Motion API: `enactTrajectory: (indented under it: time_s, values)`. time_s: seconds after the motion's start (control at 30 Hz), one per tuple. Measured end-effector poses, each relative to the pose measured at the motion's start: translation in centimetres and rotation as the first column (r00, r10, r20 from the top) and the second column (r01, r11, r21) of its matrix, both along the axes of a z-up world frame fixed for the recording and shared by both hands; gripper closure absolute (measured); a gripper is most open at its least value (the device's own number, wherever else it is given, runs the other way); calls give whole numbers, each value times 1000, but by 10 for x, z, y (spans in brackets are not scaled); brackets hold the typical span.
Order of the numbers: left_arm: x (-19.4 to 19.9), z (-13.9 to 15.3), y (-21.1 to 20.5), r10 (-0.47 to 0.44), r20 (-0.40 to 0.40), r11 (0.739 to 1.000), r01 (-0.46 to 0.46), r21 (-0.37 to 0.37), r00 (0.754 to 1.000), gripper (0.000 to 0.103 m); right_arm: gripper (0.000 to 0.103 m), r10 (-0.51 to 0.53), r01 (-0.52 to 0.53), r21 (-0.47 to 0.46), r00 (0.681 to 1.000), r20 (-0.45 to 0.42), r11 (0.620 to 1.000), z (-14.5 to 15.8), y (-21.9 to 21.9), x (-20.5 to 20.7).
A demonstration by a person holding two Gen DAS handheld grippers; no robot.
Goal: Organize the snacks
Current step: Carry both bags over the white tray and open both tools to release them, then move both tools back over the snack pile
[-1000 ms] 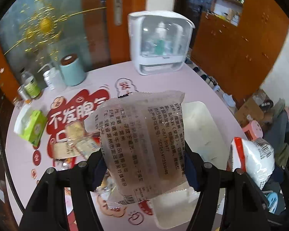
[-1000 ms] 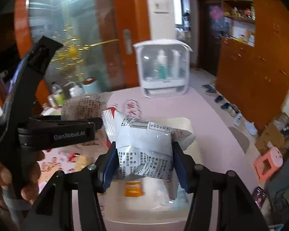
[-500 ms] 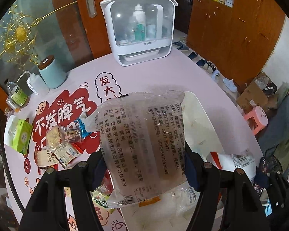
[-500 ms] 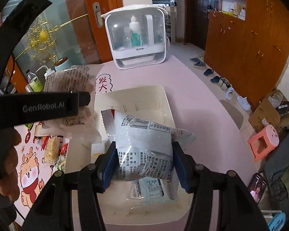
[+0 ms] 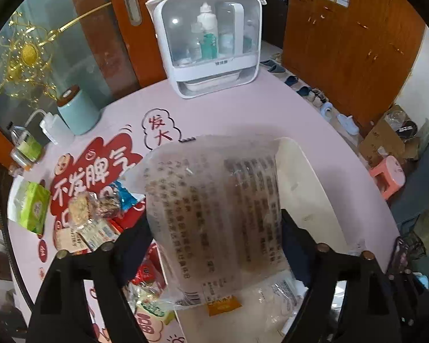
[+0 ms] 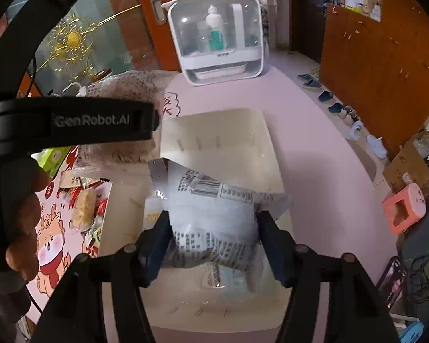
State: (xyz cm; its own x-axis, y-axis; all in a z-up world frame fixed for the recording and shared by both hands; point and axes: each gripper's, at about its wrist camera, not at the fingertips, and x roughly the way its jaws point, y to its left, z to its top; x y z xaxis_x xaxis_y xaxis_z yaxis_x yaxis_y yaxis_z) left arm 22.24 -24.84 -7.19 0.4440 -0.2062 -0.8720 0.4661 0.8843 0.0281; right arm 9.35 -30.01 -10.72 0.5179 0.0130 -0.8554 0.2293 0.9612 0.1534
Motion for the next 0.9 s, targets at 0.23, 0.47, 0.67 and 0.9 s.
enactTrajectory:
  time_s: [0.23, 0.47, 0.67, 0.9]
  values:
    - [-6, 8, 13, 16, 9, 1000, -16, -10, 1000, 17, 40, 25, -29, -43, 996, -84, 999, -10, 10, 4]
    - [-17, 15, 32, 38, 22, 999, -38, 1, 999, 17, 40, 46, -47, -19, 997, -54, 999, -3, 14, -3]
    - [-28, 24, 53, 73, 26, 997, -72, -11, 997, 17, 40, 45, -43, 39, 998, -51, 998, -4, 14, -4]
    - [-46, 39, 72, 88, 62, 996, -88, -11, 994, 17, 27, 15, -15, 2, 1000, -9, 1000, 6, 20, -12]
